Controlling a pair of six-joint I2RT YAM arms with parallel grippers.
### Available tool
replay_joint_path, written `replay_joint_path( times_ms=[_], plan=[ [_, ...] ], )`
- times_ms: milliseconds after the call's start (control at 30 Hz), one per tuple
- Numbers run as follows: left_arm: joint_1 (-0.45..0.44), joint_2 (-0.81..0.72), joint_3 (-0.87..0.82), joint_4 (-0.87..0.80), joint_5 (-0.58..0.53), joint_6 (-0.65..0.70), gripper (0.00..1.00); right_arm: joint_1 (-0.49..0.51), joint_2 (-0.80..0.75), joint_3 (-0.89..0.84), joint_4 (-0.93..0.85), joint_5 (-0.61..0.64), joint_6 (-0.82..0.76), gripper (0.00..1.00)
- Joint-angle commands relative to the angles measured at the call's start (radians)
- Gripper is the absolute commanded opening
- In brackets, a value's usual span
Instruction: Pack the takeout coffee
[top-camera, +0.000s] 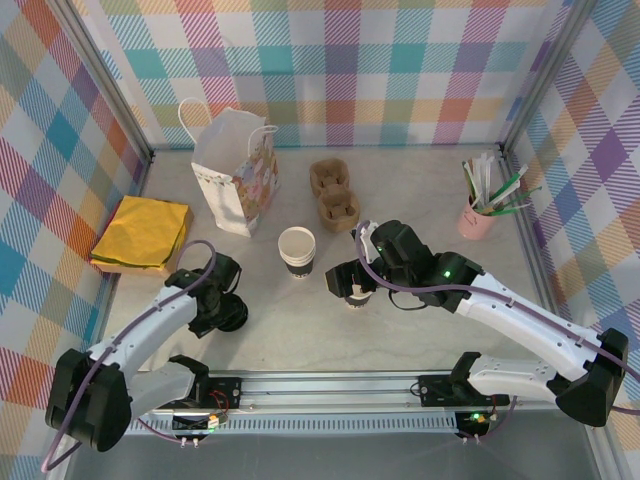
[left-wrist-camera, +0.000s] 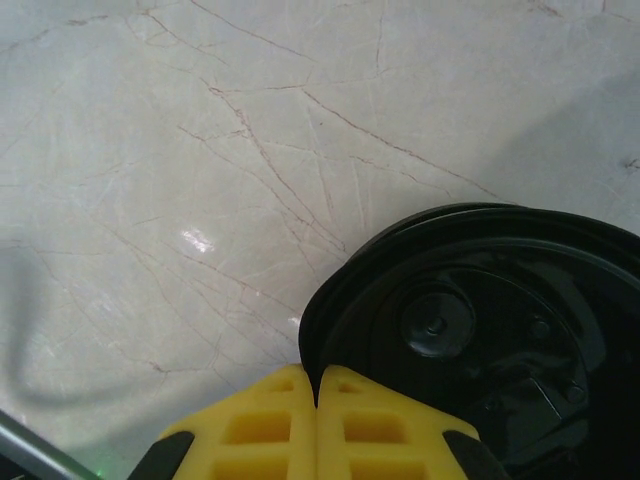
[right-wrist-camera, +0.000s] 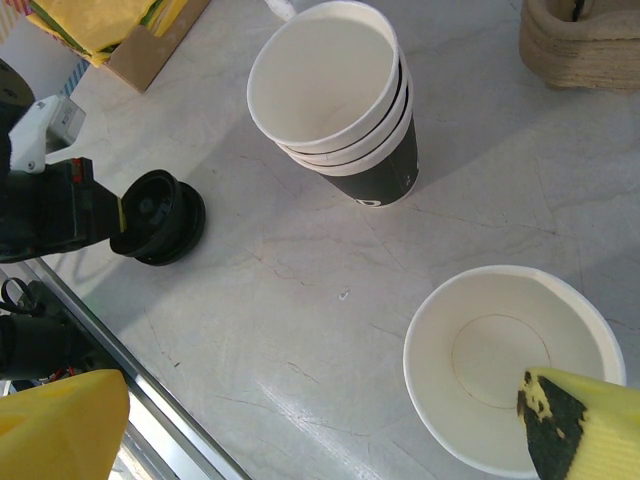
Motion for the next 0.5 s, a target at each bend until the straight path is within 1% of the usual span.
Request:
replay_joint_path(
  times_ms=[0, 133, 200, 367, 467],
  plan=[
    [0.009, -0.053, 0.061, -0.076, -0.009, 0.006, 0.01, 0.008, -0.014, -0.007, 0.016, 0.005, -0.002, 0.99],
    [0.009, -0.098, 0.125, -0.118, -0.003, 0.012, 0.00, 0.008, -0.007, -0.003, 0.024, -0.003, 0.001, 0.99],
    [0.009, -0.120, 0.156, -0.116, 0.024, 0.024, 0.00, 0.007, -0.006, -0.003, 0.030, -0.004, 0.003, 0.99],
    [0.009, -0.188, 0.218, -0.027, 0.171, 0.049, 0.00, 0.008, -0.012, -0.008, 0.059, -0.013, 0.013, 0.99],
    [0.007, -0.204, 0.264, 0.029, 0.260, 0.057, 0.00, 0.008, -0.018, -0.005, 0.073, 0.004, 0.023, 0.99]
  ],
)
